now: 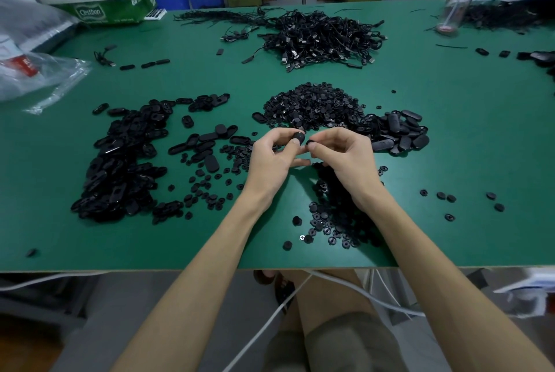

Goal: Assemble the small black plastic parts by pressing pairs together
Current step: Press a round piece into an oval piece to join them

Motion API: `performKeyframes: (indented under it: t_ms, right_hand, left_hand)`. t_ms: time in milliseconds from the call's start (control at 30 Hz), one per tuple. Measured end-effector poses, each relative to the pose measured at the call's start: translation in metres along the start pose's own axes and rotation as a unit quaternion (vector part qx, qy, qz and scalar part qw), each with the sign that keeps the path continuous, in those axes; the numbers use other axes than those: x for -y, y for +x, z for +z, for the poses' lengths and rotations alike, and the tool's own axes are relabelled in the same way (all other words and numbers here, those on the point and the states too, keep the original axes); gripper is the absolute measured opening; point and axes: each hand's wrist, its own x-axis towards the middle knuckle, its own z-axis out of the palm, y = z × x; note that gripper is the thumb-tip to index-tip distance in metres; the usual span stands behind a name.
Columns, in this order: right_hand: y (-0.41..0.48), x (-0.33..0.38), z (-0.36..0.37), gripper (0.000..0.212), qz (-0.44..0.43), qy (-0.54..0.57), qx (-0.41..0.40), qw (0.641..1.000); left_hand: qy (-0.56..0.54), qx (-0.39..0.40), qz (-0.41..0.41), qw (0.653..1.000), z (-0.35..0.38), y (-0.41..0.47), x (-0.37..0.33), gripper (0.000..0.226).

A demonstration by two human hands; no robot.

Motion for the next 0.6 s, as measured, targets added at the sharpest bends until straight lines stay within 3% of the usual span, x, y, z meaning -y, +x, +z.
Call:
performKeyframes:
  t_ms: [200, 600]
  right_hand:
    - [0.0003, -0.0011, -0.0002, 0.004, -0.002, -0.010, -0.006, 1.000]
    - [-0.0001, -0.0011, 0.0000, 0.007, -0.012, 0.001, -0.018, 1.000]
  left_hand:
    - [0.014, -0.028, 0.033, 0.999, -0.0052, 0.0015, 0.0009, 0.014]
    - [-0.021, -0.044, 0.003, 0.999, -0.0041, 0.0007, 0.0028, 0.008]
